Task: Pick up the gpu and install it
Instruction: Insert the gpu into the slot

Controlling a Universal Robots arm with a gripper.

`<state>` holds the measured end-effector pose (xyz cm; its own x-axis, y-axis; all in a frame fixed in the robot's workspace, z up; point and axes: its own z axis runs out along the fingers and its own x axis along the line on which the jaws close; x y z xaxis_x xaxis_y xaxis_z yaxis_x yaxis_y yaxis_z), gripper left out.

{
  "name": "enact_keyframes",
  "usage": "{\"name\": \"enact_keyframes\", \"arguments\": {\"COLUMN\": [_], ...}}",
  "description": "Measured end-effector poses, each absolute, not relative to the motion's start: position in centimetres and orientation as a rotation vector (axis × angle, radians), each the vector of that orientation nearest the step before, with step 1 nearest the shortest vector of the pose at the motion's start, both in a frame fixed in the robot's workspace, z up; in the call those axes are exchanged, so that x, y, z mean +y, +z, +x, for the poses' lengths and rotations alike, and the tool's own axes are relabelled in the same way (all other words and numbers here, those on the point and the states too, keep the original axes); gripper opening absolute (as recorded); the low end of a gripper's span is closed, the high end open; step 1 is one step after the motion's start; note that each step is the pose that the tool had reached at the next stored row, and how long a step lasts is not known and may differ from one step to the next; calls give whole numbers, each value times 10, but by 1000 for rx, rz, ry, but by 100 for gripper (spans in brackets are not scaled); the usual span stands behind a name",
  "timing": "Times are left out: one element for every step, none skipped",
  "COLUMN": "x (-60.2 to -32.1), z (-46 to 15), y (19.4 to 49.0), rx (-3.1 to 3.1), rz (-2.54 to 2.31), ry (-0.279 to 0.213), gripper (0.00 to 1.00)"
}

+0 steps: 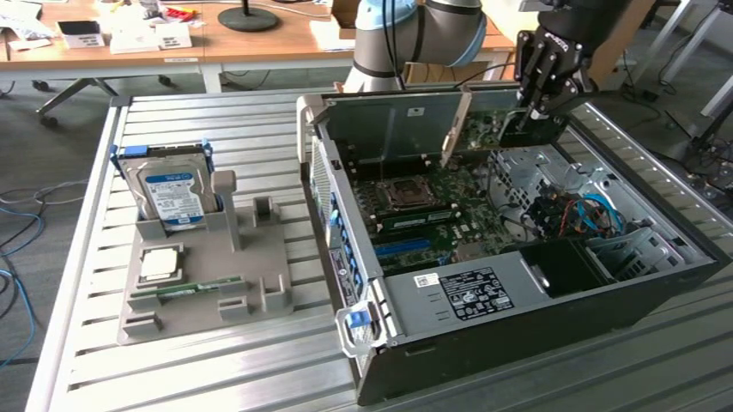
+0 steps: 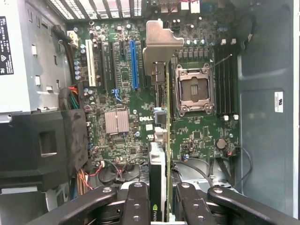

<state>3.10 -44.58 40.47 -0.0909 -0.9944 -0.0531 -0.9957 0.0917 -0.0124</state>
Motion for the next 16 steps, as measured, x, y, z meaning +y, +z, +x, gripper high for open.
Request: {"name": "enact_keyframes", "arguments": {"x": [-446, -446, -446, -446, -446, -446, -446, -446, -446, -446, -446, -446, -446, -446, -446, -446], "z": [31, 30, 30, 30, 30, 30, 30, 30, 30, 30, 29, 28, 27, 25, 24, 23], "y": [404, 403, 402, 402, 401, 401, 401, 401, 401, 401, 401, 401, 401, 401, 401, 401], "rx": [2285, 2285, 2286, 2286, 2286, 2286, 2286, 2286, 2286, 2286, 2286, 2286, 2286, 2286, 2286, 2286], "rz": [-2085, -2085, -2086, -2086, -2086, -2086, -2086, -2086, -2086, -2086, -2086, -2086, -2086, -2086, -2086, -2086], "ry": [41, 41, 42, 42, 42, 43, 43, 43, 43, 43, 43, 43, 43, 43, 43, 43], "gripper": [27, 27, 27, 27, 27, 27, 27, 27, 27, 27, 27, 27, 27, 27, 27, 27]}}
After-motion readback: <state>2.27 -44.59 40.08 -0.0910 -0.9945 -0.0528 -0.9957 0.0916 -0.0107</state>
